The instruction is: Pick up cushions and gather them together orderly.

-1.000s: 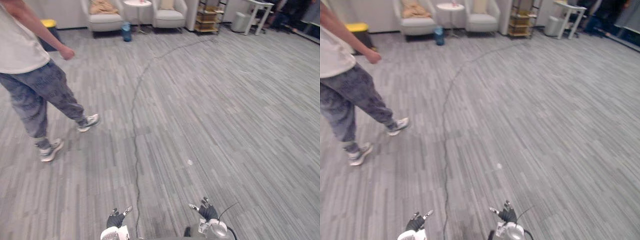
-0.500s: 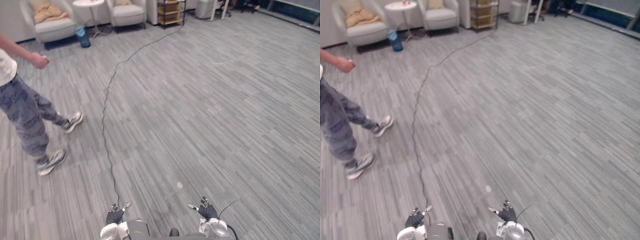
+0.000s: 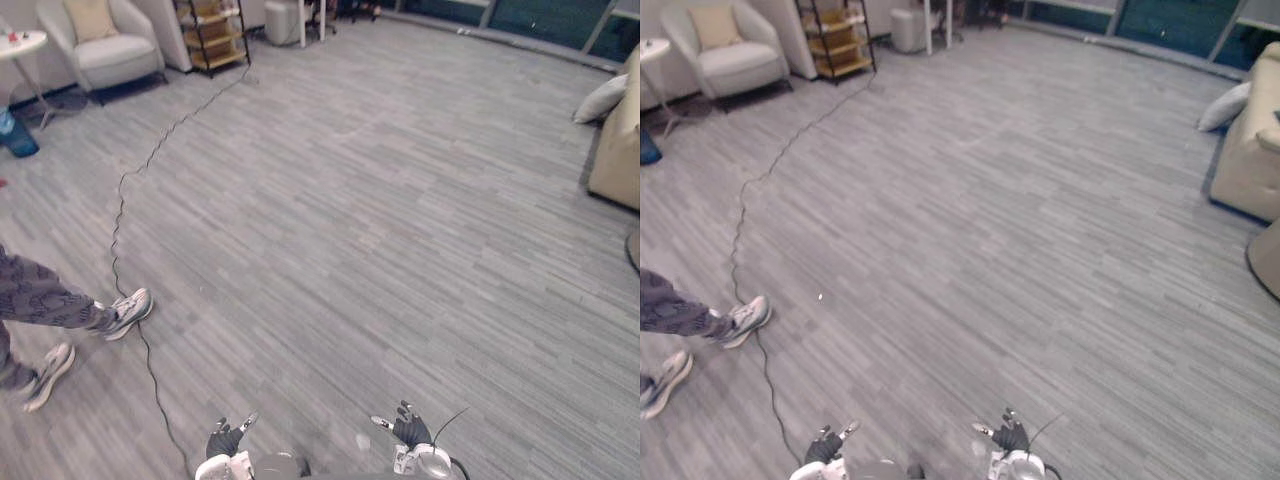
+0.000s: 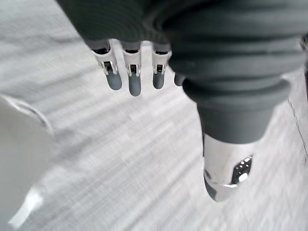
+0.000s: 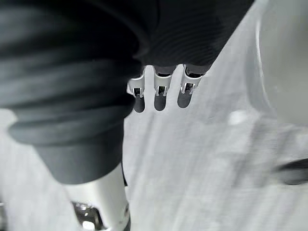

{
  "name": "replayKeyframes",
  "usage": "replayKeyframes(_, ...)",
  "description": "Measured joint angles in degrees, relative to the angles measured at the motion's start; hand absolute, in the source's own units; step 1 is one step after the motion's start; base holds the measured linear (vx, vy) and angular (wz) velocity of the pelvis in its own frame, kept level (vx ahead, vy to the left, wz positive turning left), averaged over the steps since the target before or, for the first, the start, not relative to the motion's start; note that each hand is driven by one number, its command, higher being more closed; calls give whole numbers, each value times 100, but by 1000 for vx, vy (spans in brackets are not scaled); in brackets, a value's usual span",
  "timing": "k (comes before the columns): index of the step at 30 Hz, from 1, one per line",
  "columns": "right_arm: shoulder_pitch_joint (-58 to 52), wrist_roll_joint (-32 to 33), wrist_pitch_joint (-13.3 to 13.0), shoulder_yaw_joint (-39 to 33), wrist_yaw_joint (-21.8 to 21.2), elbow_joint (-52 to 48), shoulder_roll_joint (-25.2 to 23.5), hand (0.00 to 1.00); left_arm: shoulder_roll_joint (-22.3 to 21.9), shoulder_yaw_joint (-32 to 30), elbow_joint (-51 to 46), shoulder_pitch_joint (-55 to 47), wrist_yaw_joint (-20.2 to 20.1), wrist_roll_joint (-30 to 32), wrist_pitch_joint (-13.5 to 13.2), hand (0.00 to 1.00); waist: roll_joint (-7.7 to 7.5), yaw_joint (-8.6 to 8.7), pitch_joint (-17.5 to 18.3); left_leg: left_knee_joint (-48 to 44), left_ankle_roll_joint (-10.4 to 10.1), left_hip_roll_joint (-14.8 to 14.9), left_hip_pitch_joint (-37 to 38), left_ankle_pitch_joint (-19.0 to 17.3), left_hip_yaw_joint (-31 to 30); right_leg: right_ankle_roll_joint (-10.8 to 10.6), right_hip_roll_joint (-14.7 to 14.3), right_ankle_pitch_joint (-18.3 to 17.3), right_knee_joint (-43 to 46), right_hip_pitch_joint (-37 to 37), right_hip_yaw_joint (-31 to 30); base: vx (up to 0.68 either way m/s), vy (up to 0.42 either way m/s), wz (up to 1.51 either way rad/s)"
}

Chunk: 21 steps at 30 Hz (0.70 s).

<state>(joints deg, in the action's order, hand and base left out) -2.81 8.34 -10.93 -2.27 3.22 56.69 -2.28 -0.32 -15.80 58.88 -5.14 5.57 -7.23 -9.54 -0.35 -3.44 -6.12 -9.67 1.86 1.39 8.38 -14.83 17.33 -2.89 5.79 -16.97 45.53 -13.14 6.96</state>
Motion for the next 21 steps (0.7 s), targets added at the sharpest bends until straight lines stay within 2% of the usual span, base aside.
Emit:
replayKeyframes(1, 76, 2, -11, 7, -5, 27, 41, 0, 40, 26, 70, 13, 1, 36, 14, 0, -19, 60, -13, 102, -92, 27, 195, -119, 56, 19, -112, 37, -648, -314, 228, 412, 40, -31)
replayKeyframes(2, 133, 9, -9, 16, -8, 40, 95, 0, 84, 130, 147, 41, 0, 54, 19, 0, -19, 68, -22, 217, -152, 46, 333, -151, 143, 52, -267, 303, -1451, -536, 358, 443, 36, -34)
replayKeyframes(3, 181, 14, -4, 17, -7, 55, 138, 0, 131, 253, 199, 60, -1, 104, 26, 0, -35, 99, -33, 373, -203, 30, 502, -158, 198, 58, -367, 720, -2285, -648, 536, 513, 32, -18)
replayKeyframes(4, 215, 20, -8, 21, -6, 53, 149, 0, 260, 446, 257, 84, -18, 178, 18, 0, -132, 154, -80, 507, -261, -81, 683, -167, 123, 73, -383, 1089, -2855, -798, 686, 535, -2, 6)
replayKeyframes(5, 223, 26, -9, 21, -6, 51, 147, 0, 313, 509, 286, 93, -24, 213, 26, 0, -188, 189, -105, 524, -313, -128, 775, -198, 52, 101, -370, 1211, -3016, -847, 686, 703, -59, 42)
replayKeyframes(6, 216, 44, -9, 7, -5, 41, 153, 0, 377, 565, 319, 9, -43, 268, 28, 0, -273, 275, -82, 523, -449, -205, 1045, -281, -220, 445, -353, 1633, -3123, -857, 602, 765, -137, 65)
replayKeyframes(7, 210, 38, 4, 5, -24, 57, 197, 0, 313, 509, 312, -33, -57, 276, 18, 0, -201, 346, -56, 321, -477, -88, 1175, -297, -498, 825, -413, 2020, -2912, -758, 636, 693, -175, 65)
replayKeyframes(8, 191, 33, 12, 8, -42, 57, 211, 0, 256, 389, 287, -34, -75, 300, 15, 0, -163, 319, -29, -6, -477, 17, 1098, -297, -664, 885, -465, 2008, -2803, -713, 646, 688, -223, 44)
replayKeyframes(9, 175, 23, 18, 29, -79, 47, 219, 0, 118, 141, 166, -56, -78, 323, 7, 0, -42, 293, 16, -1257, -566, 262, 599, -241, -950, 928, -624, 1804, -2784, -522, 766, 651, -256, 10)
replayKeyframes(10, 178, 25, 21, 89, -94, 17, 220, 0, 24, -10, 27, -64, -78, 319, 9, 0, 37, 287, -1, -2825, -805, 502, -107, 198, -1062, 975, -833, 1645, -2878, -315, 693, 749, -214, -29)
replayKeyframes(11, 185, 29, 23, 208, -95, -48, 209, 0, -55, -133, -58, -117, -67, 309, 2, 0, 205, 199, -51, -4050, -889, 737, -675, 741, -1098, 1067, -1042, 1525, -3040, -84, 523, 618, -116, -86)
replayKeyframes(12, 200, 36, 30, 263, -91, -66, 227, 0, -135, -130, -134, -83, -68, 302, -5, 0, 383, 97, -162, -5004, -825, 948, -1111, 592, -1078, 1207, -1301, 1400, -3183, 228, 299, 603, -3, -127)
replayKeyframes(13, 230, 59, 83, 263, -84, -41, 205, 0, -142, -113, -214, -47, -64, 273, -5, 0, 431, 4, -282, -5471, -687, 999, -1473, 384, -1086, 1254, -1441, 1276, -3325, 617, 68, 482, 23, -107)
replayKeyframes(14, 275, 60, 91, 262, -84, -32, 200, 0, -132, -107, -228, -43, -65, 260, -7, 0, 416, -9, -304, -5495, -634, 980, -1578, 317, -1097, 1264, -1454, 1238, -3375, 763, -5, 593, 22, -109)
replayKeyframes(15, 267, 62, 103, 254, -79, 93, 105, 0, -117, -101, -366, -76, -60, 224, -34, 0, 256, -26, -364, -5188, -509, 802, -1986, 8, -1067, 1252, -1429, 1100, -3626, 1356, -361, 573, 29, -98)
replayKeyframes(16, 257, 66, 107, 250, -57, 138, 88, 0, -64, -55, -425, -106, -53, 165, -85, 0, 188, -54, -346, -4668, -416, 673, -2246, -144, -1043, 1212, -1374, 985, -3720, 1633, -605, 568, 40, -111)
replayKeyframes(17, 253, 67, 110, 242, -40, 144, 93, 0, -51, 4, -443, -118, -52, 137, -113, 0, 173, -57, -316, -4160, -401, 570, -2432, -206, -1042, 1137, -1325, 923, -3781, 1792, -753, 675, 125, -93)
replayKeyframes(18, 257, 67, 108, 228, -19, 142, 123, 0, -50, 74, -467, -118, -50, 108, -135, 0, 171, -62, -305, -3179, -406, 396, -2604, -180, -1063, 1064, -1231, 783, -3861, 1988, -960, 692, 190, -80)
replayKeyframes(19, 254, 66, 109, 227, 9, 147, 157, 0, -43, 171, -476, -117, -37, 48, -153, 0, 190, -84, -300, -2058, -425, 194, -2760, 60, -1191, 1036, -1125, 614, -3958, 2182, -1167, 706, 221, -72)
replayKeyframes(21, 253, 61, 110, 240, 24, 173, 200, 0, -87, 178, -495, -115, -9, -35, -187, 0, 248, -174, -283, -478, -609, 110, -2911, 768, -1332, 995, -1033, 377, -4090, 2481, -1469, 600, 249, -73)
